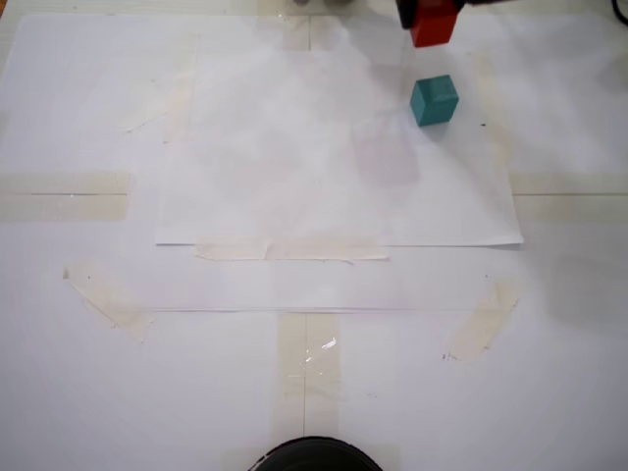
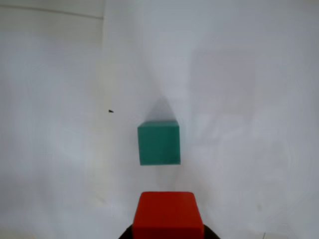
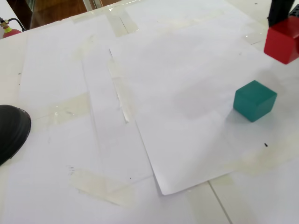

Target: Put the red cube on the top of the blue cube.

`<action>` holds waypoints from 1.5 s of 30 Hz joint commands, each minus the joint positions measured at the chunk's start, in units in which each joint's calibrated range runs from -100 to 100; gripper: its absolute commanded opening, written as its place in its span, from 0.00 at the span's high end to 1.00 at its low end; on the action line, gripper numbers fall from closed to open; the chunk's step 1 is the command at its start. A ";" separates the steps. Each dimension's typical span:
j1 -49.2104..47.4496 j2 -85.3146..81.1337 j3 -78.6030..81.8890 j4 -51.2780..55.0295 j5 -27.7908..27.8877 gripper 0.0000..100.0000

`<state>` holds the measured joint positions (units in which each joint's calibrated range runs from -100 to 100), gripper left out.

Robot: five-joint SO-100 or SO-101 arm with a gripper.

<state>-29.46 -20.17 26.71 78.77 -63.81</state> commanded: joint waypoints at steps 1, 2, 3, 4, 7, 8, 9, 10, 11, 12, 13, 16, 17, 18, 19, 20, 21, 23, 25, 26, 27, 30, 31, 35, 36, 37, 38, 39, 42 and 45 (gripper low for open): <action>1.15 3.35 -8.32 -2.01 0.15 0.88; 1.15 4.29 -9.14 -2.09 0.15 0.88; 1.22 5.32 -9.96 -2.50 0.15 0.88; 1.30 6.27 -10.50 -3.15 0.15 0.88; 1.45 9.01 -11.14 -6.17 0.15 0.88; 1.53 9.87 -11.14 -7.06 0.15 0.88; 1.60 10.65 -11.14 -7.96 0.20 0.88; 1.75 11.25 -11.14 -8.69 0.29 0.88; 1.90 11.93 -11.14 -9.35 0.54 0.88; 2.13 12.45 -11.14 -9.75 0.88 0.88; 2.21 12.88 -11.14 -9.84 0.98 0.88; 2.43 13.74 -11.05 -9.75 1.27 0.88; 2.51 13.91 -10.95 -9.84 1.32 0.88; 2.51 14.08 -10.77 -10.00 1.37 0.88; 2.51 14.16 -10.77 -10.00 1.37 0.88; 2.59 14.16 -10.68 -10.00 1.37 0.88; 2.59 14.25 -10.59 -10.00 1.42 0.88; 2.59 14.42 -10.50 -10.00 1.47 0.88; 2.59 14.42 -9.96 -10.57 1.56 0.88; 2.51 14.42 -9.68 -10.98 1.56 0.87; 2.43 14.42 -9.32 -11.47 1.56 0.87; 2.21 14.68 -8.59 -12.69 1.56 0.87; 2.21 14.77 -8.50 -12.69 1.56 0.87; 2.21 14.94 -7.60 -12.77 1.56 0.87; 2.21 14.94 -7.14 -12.85 1.56 0.87; 2.28 14.85 -6.87 -12.93 1.56 0.87; 2.28 14.77 -6.51 -12.93 1.56 0.87; 2.28 14.59 -6.14 -12.93 1.56 0.87; 2.36 14.25 -5.60 -13.02 1.56 0.87; 2.36 14.16 -4.87 -12.93 1.51 0.87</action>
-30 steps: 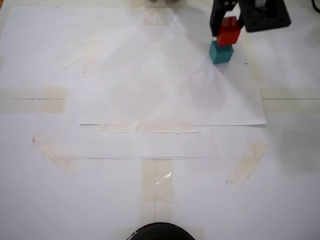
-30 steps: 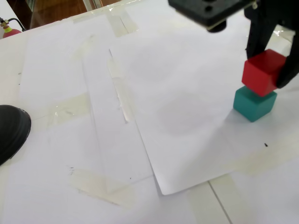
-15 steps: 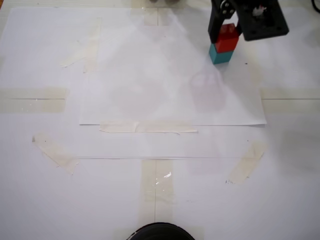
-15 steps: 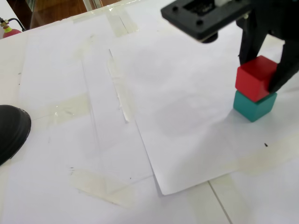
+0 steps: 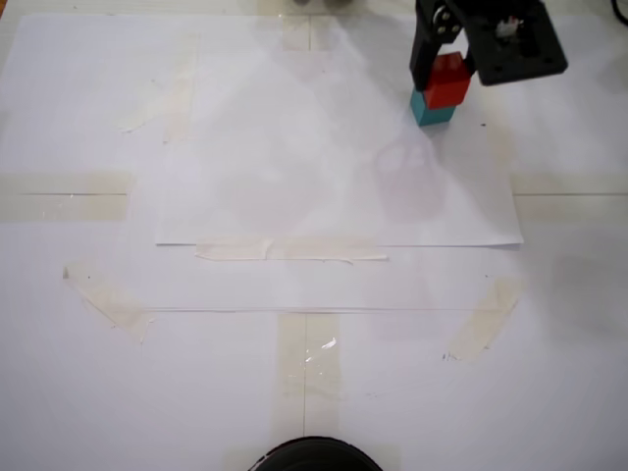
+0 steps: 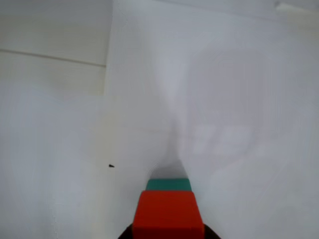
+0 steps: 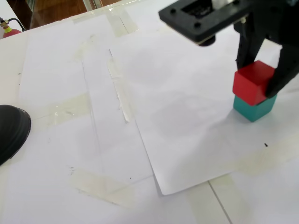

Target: Put the red cube on the top of the blue cube.

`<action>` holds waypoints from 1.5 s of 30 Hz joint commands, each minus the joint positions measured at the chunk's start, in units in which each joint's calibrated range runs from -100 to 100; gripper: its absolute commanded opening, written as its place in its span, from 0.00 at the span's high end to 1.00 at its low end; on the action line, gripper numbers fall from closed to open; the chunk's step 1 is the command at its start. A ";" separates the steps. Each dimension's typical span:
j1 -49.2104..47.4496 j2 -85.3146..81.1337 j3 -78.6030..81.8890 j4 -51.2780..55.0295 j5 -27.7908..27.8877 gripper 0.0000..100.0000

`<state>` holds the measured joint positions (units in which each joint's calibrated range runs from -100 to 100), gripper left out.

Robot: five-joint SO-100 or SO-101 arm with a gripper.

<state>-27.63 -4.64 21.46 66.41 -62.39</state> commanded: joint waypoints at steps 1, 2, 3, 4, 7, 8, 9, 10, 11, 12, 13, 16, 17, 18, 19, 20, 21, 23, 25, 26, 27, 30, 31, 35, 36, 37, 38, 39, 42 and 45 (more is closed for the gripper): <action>0.53 -1.45 0.46 -0.82 0.10 0.87; 0.53 -1.37 0.64 -1.14 0.15 0.87; 0.53 -1.37 0.73 -0.90 0.15 0.87; 0.46 -1.37 0.73 -0.33 0.00 0.87; 0.23 -1.37 0.82 0.00 -0.05 0.87; 0.23 -1.37 1.19 -1.14 0.10 0.87; 0.23 -1.28 1.64 -2.12 0.20 0.87; 0.15 -1.28 1.73 -2.28 0.15 0.87; 0.08 -1.19 1.82 -2.20 0.00 0.87; 0.08 -1.19 1.82 -1.96 0.00 0.87; 0.08 -1.19 1.82 -1.71 0.00 0.87; 0.08 -1.19 2.09 -1.39 -0.10 0.87; 0.08 -1.11 2.19 -1.39 -0.15 0.87; 0.08 -1.11 2.37 -1.39 -0.15 0.87; 0.08 -1.11 2.37 -1.55 -0.15 0.87; 0.08 -1.11 2.46 -1.71 -0.15 0.87; 0.08 -1.11 2.46 -1.79 -0.15 0.86; 0.08 -1.11 2.46 -1.88 -0.29 0.84; -0.15 -1.11 2.46 -2.94 -0.73 0.79; -0.23 -1.11 2.46 -3.51 -0.88 0.77; -0.23 -1.11 2.46 -4.00 -0.98 0.76; -0.23 -1.28 2.46 -4.81 -1.07 0.75; -0.23 -1.28 2.37 -4.97 -0.93 0.75; -0.23 -1.37 2.19 -5.22 -0.93 0.73; -0.30 -1.45 2.19 -5.30 -1.03 0.72; -0.30 -1.45 2.19 -5.46 -1.03 0.72; -0.30 -1.54 2.09 -5.79 -1.03 0.71; -0.45 -1.54 2.09 -5.95 -1.17 0.70; -0.83 -1.71 2.09 -6.20 -1.32 0.67; -1.21 -1.80 2.09 -6.44 -1.47 0.64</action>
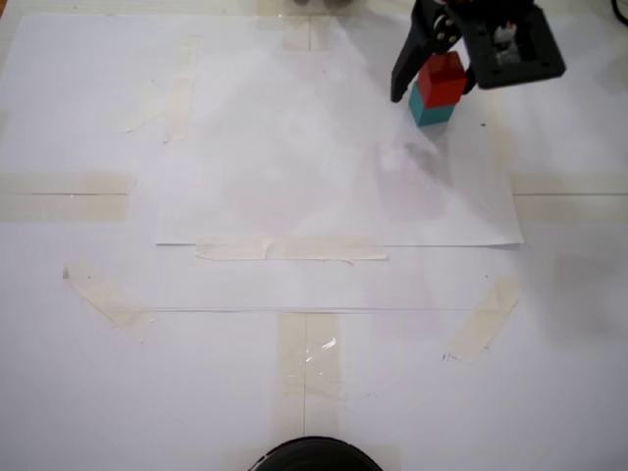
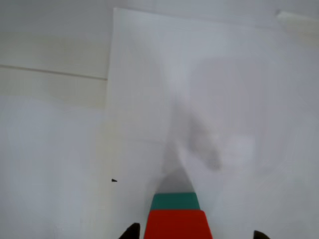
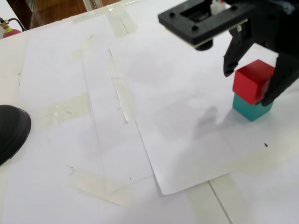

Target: Put the red cube on the top of the blue cube.

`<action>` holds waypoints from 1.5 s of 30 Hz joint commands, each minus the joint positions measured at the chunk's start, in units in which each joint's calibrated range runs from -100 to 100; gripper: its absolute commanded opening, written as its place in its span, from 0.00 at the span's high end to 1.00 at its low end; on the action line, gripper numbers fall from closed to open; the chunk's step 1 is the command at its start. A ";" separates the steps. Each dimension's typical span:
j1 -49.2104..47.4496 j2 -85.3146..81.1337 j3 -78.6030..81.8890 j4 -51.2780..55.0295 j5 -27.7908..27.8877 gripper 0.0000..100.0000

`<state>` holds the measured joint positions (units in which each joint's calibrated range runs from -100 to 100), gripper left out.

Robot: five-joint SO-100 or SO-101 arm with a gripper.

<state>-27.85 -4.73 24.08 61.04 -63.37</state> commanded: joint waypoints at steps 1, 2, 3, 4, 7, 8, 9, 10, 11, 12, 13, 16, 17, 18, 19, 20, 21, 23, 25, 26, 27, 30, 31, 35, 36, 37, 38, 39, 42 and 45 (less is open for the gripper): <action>-1.14 -1.79 -0.53 -1.07 -0.68 0.63; -1.37 -1.88 -0.53 -1.07 -0.88 0.62; -1.45 -1.97 -0.53 -1.07 -0.98 0.62; -1.60 -2.05 -0.53 -1.07 -1.17 0.62; -1.75 -2.48 -0.53 -1.07 -1.27 0.61; -1.75 -2.74 -0.62 -1.07 -1.27 0.61; -1.75 -3.08 -0.71 -1.07 -1.03 0.61; -1.60 -3.60 -1.07 -0.75 -0.78 0.61; -1.60 -4.20 -1.43 -0.10 -0.68 0.61; -1.45 -5.06 -1.80 0.48 -0.49 0.61; -1.29 -5.91 -2.43 1.13 -0.20 0.61; -1.29 -9.86 -7.15 7.32 -0.39 0.61; -1.52 -11.32 -9.42 9.61 -0.68 0.61; -1.67 -12.18 -11.06 11.16 -0.83 0.61; -1.82 -12.95 -12.51 12.46 -0.93 0.61; -2.05 -14.07 -14.42 13.77 -1.07 0.61; -2.28 -15.19 -16.23 14.66 -1.22 0.61; -2.96 -17.93 -19.59 15.72 -1.66 0.61; -3.34 -19.91 -20.77 16.05 -1.76 0.61; -3.64 -21.54 -21.13 16.62 -1.90 0.61; -3.94 -22.91 -21.32 17.35 -2.15 0.62; -4.85 -28.40 -20.77 21.02 -2.30 0.64; -4.93 -30.04 -19.95 21.59 -2.30 0.65; -3.56 -40.16 -12.96 22.82 0.49 0.71; -2.96 -42.22 -11.33 22.49 1.22 0.72; -2.28 -44.11 -9.70 22.49 1.66 0.73; -1.45 -46.43 -8.06 22.49 2.54 0.74; 0.07 -48.92 -6.43 22.82 3.86 0.77; 5.07 -55.44 -2.34 24.12 7.86 0.83; 9.91 -61.19 2.02 25.42 11.38 0.88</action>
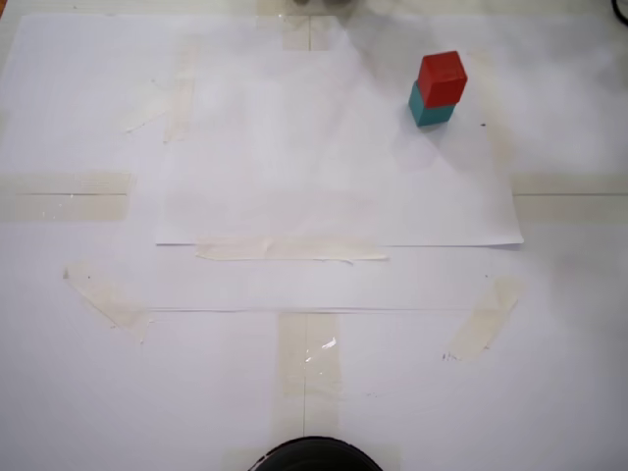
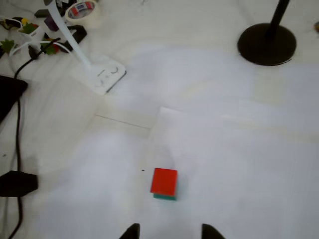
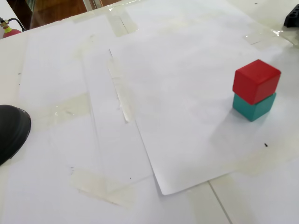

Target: Put the red cube on the top of the blue cube.

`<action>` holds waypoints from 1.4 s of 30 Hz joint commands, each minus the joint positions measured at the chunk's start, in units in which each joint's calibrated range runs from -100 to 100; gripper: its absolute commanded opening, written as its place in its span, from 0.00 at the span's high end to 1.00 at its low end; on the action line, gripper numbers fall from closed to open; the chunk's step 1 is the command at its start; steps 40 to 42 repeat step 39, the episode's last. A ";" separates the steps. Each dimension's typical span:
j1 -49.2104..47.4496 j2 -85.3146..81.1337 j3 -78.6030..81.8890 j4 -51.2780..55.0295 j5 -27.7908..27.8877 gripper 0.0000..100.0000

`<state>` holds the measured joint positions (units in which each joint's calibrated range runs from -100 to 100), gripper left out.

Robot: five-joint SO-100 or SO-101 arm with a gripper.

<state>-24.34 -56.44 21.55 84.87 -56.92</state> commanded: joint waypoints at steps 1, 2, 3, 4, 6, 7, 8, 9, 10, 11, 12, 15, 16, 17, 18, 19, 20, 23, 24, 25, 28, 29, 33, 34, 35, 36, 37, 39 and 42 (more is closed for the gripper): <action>8.29 -11.88 6.45 1.76 6.30 0.89; 10.03 -14.29 8.90 1.84 7.33 0.90; 11.02 -16.00 10.81 1.76 8.01 0.93; 11.93 -17.89 13.08 1.68 8.35 0.96; 13.97 -22.53 18.98 0.94 8.79 0.99; 15.03 -24.93 21.89 0.53 8.64 1.00; 16.02 -27.59 25.25 -0.28 8.50 1.00; 16.54 -29.14 27.06 -0.69 8.40 1.00; 17.15 -30.60 28.88 -0.93 8.21 1.00; 17.91 -31.97 30.42 -0.93 8.11 1.00; 18.89 -33.34 32.24 -0.93 8.11 1.00; 20.78 -36.86 38.68 -3.22 7.96 1.00; 21.16 -37.98 41.13 -4.68 8.01 1.00; 21.54 -39.18 44.40 -6.72 8.01 1.00; 21.84 -40.38 47.40 -8.84 8.11 1.00; 22.37 -40.90 50.48 -10.96 8.30 1.00; 22.68 -40.90 52.84 -12.67 8.45 1.00; 23.74 -40.90 57.66 -15.12 8.45 1.00; 24.19 -40.90 59.20 -15.94 8.45 1.00; 24.34 -40.90 60.65 -16.43 8.45 1.00; 24.72 -40.90 65.74 -19.60 8.40 1.00; 24.72 -40.90 67.37 -20.26 8.35 1.00; 24.80 -40.98 70.82 -20.99 8.30 1.00; 25.02 -40.98 71.27 -20.83 8.30 1.00; 25.25 -40.98 71.46 -20.26 8.30 1.00; 25.40 -40.98 71.64 -19.93 8.35 1.00; 25.55 -40.98 72.00 -19.77 8.35 1.00; 25.63 -40.98 73.00 -20.09 8.40 1.00; 25.63 -40.98 73.00 -20.09 8.40 1.00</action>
